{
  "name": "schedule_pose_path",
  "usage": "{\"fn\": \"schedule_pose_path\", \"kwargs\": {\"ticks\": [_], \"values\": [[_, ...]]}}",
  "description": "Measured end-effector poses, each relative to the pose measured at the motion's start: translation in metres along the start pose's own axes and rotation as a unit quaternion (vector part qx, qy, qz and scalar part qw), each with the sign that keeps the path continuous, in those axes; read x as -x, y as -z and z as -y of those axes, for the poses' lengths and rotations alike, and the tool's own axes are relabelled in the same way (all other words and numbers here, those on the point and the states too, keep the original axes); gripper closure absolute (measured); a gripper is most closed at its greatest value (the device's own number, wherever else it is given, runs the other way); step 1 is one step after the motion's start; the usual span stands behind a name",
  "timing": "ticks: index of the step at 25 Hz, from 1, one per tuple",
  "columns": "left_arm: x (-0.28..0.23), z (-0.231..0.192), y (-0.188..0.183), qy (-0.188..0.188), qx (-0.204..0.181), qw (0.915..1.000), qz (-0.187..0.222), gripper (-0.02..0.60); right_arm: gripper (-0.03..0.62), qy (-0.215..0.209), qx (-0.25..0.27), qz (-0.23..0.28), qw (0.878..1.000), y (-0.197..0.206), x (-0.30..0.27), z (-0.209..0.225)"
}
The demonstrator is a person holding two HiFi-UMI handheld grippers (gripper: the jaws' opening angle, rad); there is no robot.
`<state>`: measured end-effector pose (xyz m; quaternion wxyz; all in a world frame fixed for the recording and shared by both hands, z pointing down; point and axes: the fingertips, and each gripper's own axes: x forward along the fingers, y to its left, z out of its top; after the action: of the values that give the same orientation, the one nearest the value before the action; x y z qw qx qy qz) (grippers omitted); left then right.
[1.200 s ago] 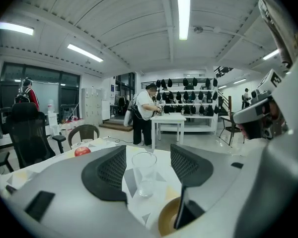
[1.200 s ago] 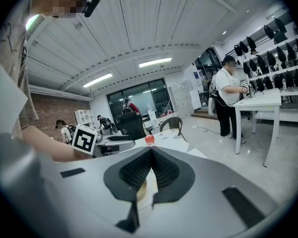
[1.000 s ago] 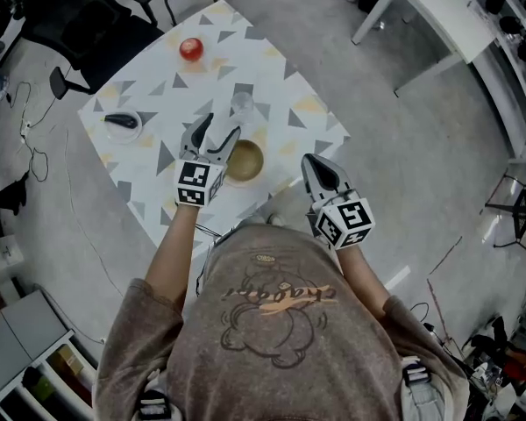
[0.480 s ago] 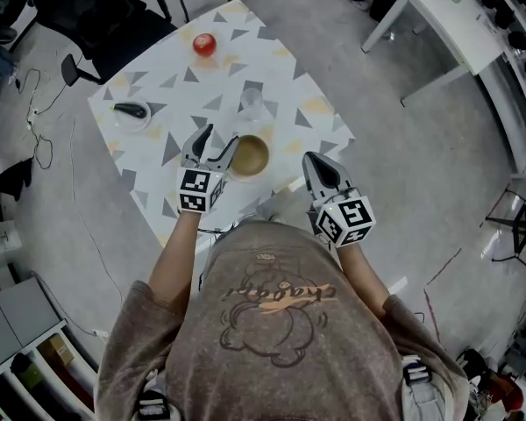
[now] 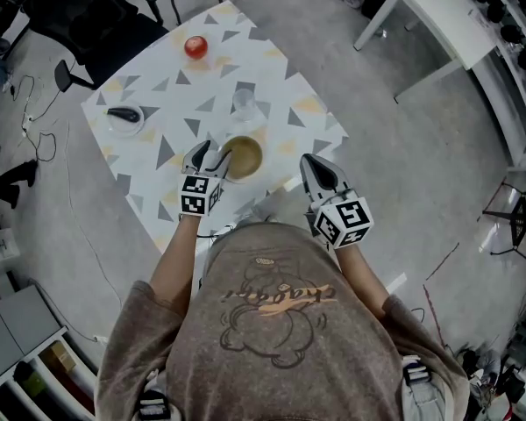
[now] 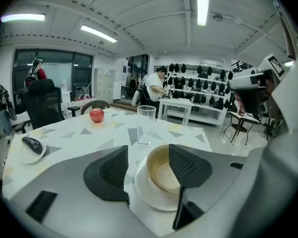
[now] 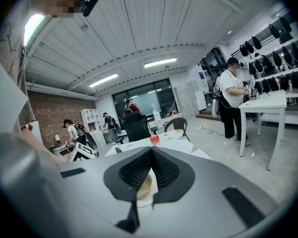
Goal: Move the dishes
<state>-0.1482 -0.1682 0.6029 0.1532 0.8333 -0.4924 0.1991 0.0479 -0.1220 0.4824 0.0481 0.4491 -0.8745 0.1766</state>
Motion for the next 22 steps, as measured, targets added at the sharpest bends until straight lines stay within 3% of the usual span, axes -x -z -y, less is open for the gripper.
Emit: {"fn": "schedule_pose_path", "kwargs": {"ticks": [9,22], "values": [[-0.014,0.003,0.031,0.012,0.015,0.9987,-0.048,0.355,0.592,0.011,-0.001,-0.005,1.000,0.001,0.004,0.007],[-0.024,-0.001,0.047,0.014,0.033,0.9948,-0.096,0.505,0.591,0.020,-0.005,-0.007,1.000,0.003,0.004,0.013]]}}
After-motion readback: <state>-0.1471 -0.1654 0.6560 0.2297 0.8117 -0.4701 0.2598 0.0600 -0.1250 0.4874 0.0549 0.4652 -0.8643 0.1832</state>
